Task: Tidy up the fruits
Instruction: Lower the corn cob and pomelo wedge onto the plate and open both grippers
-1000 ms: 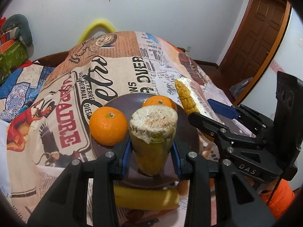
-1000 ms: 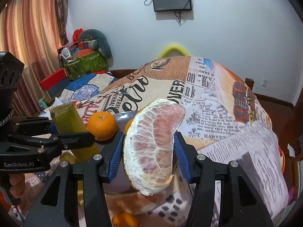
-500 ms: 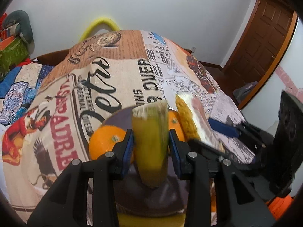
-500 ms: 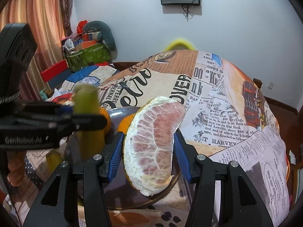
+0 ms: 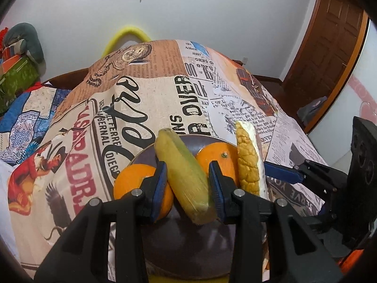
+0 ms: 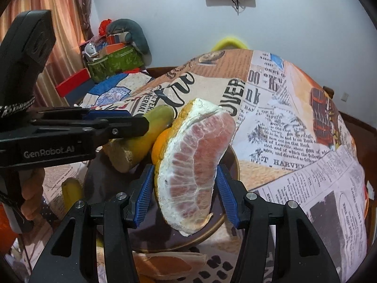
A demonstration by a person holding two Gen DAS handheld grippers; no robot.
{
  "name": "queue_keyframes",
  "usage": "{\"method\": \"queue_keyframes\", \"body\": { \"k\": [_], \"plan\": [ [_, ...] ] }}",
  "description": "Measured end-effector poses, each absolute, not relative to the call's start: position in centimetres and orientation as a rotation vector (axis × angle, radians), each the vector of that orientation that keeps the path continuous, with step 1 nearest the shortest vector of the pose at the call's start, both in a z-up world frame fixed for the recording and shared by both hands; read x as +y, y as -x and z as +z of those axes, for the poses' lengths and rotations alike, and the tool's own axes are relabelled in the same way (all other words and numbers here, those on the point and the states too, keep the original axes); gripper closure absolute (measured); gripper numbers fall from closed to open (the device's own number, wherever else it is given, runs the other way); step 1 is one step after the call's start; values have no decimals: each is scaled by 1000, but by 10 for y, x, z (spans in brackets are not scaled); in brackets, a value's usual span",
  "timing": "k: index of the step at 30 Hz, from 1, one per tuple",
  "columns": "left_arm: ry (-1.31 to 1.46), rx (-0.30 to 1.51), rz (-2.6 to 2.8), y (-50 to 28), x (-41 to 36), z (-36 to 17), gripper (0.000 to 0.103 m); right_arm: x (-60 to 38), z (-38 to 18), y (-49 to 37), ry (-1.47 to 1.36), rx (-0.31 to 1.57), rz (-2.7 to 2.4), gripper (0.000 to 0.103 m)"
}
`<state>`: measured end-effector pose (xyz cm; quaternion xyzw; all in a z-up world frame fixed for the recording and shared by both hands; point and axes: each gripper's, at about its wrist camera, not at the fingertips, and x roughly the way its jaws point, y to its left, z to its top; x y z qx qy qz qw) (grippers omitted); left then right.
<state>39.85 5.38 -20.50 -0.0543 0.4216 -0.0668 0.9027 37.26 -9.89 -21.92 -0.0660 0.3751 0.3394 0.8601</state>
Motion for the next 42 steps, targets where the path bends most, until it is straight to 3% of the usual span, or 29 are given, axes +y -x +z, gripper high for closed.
{"method": "queue_keyframes", "body": {
  "k": [22, 37, 40, 42],
  "plan": [
    [107, 853, -161, -358, 47, -180, 67, -117, -211, -358, 130, 805, 669, 38],
    [69, 883, -146, -297, 40, -176, 65, -156, -199, -320, 111, 811, 609, 36],
    [72, 899, -137, -282, 40, -180, 55, -160, -199, -309, 110, 817, 604, 36],
    [73, 907, -124, -274, 39, -184, 41, -161, -200, -301, 107, 823, 607, 36]
  ]
}}
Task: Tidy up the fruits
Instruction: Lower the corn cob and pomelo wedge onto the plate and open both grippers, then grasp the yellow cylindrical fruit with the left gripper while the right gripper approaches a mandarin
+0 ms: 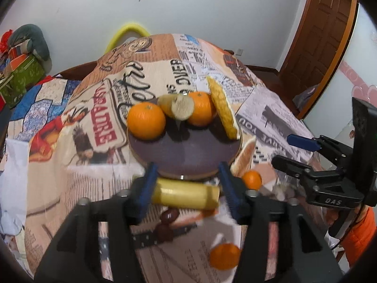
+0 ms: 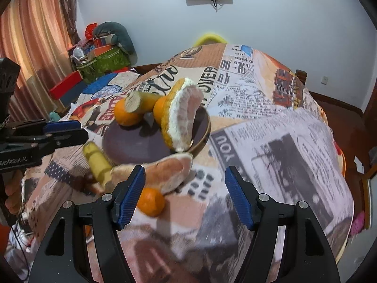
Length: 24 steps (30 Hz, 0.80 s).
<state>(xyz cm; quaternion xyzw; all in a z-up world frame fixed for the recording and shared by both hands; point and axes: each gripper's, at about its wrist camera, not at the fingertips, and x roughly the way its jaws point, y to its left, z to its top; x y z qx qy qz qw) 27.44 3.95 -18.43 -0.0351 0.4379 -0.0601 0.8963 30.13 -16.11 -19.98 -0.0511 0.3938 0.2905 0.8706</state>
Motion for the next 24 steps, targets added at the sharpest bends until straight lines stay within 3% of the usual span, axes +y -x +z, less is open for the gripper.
{"method": "queue_keyframes", "body": {
  "k": [8, 22, 24],
  "plan": [
    [84, 982, -81, -264, 31, -214, 27, -158, -210, -279, 108, 852, 618, 36],
    [130, 1048, -86, -277, 30, -253, 27, -150, -229, -277, 133, 896, 627, 36],
    [135, 1031, -100, -273, 33, -252, 34, -147, -231, -278, 133, 901, 632, 36]
  ]
}}
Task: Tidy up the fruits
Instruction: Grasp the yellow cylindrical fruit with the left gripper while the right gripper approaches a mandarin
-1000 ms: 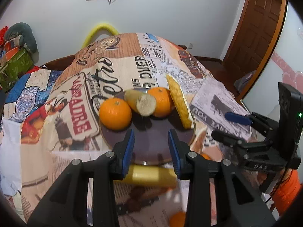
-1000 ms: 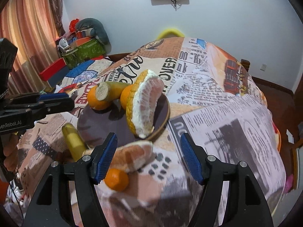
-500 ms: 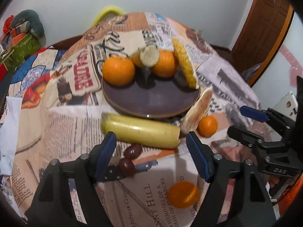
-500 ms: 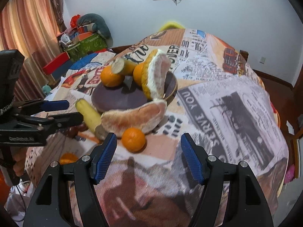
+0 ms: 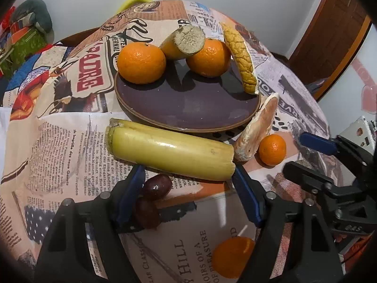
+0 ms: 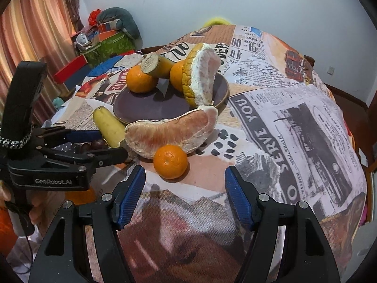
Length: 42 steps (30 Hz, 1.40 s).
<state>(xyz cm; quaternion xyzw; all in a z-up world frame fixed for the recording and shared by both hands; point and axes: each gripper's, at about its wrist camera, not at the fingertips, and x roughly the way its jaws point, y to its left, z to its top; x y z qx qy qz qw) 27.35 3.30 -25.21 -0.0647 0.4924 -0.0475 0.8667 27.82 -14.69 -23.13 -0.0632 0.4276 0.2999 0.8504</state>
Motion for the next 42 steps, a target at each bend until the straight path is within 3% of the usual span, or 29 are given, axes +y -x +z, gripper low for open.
{"method": "queue_keyframes", "body": {
  "k": [3, 6, 14, 16, 28, 34, 36, 42],
  "plan": [
    [109, 1014, -99, -268, 36, -247, 46, -141, -235, -280, 130, 911, 644, 36],
    [98, 1002, -80, -262, 45, -242, 50, -137, -238, -283, 124, 925, 662, 36],
    [133, 993, -44, -244, 77, -236, 53, -131, -241, -287, 93, 960, 694, 61],
    [130, 989, -33, -239, 80, -234, 53, -130, -242, -285, 97, 963, 700, 71],
    [205, 958, -11, -256, 89, -212, 53, -138, -233, -278, 101, 915, 698, 71],
    [252, 1022, 13, -284, 87, -229, 52, -141, -232, -279, 90, 903, 700, 71],
    [273, 1034, 1, -287, 82, -234, 40, -141, -232, -280, 90, 905, 702, 71],
    [267, 1052, 16, -292, 67, -250, 37, -140, -234, -279, 99, 905, 711, 71]
  ]
}}
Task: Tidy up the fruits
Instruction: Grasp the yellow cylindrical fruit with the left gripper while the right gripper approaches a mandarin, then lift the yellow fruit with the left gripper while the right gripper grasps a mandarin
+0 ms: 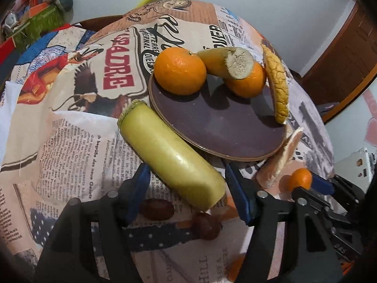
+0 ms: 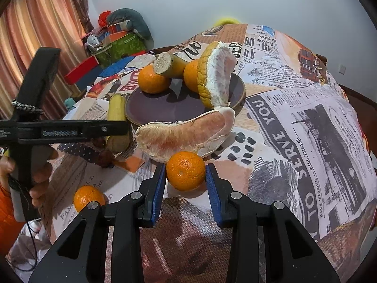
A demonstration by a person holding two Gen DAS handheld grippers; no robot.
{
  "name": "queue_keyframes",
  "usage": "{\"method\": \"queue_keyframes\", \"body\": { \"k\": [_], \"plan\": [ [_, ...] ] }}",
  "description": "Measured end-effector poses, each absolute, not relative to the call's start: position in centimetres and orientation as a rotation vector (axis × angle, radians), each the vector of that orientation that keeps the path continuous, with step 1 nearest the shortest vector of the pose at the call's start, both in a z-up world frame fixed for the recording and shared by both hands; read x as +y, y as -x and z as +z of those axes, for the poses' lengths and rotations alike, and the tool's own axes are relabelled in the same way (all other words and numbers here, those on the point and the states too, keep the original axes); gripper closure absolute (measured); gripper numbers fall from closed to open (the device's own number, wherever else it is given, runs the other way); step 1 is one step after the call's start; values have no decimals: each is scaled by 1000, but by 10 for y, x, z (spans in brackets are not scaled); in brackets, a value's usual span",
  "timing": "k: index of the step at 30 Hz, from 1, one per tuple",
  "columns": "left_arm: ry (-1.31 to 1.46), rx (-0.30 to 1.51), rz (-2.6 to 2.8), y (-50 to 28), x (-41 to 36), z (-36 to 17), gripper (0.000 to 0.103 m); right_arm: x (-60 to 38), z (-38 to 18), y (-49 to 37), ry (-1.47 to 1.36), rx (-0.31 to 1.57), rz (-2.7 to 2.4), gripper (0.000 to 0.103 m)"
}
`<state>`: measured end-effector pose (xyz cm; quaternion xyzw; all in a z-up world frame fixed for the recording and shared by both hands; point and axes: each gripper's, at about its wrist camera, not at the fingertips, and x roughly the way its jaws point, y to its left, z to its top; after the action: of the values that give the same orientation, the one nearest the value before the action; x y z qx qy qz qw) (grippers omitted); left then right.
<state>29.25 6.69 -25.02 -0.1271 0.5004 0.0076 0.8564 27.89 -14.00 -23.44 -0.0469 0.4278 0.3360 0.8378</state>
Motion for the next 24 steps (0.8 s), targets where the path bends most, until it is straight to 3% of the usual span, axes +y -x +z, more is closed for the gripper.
{"method": "queue_keyframes", "body": {
  "k": [10, 24],
  "plan": [
    [223, 1032, 54, -289, 60, -253, 38, -141, -234, -279, 75, 903, 713, 71],
    [238, 1041, -31, -259, 91, -215, 61, -147, -227, -276, 55, 880, 707, 71]
  ]
}}
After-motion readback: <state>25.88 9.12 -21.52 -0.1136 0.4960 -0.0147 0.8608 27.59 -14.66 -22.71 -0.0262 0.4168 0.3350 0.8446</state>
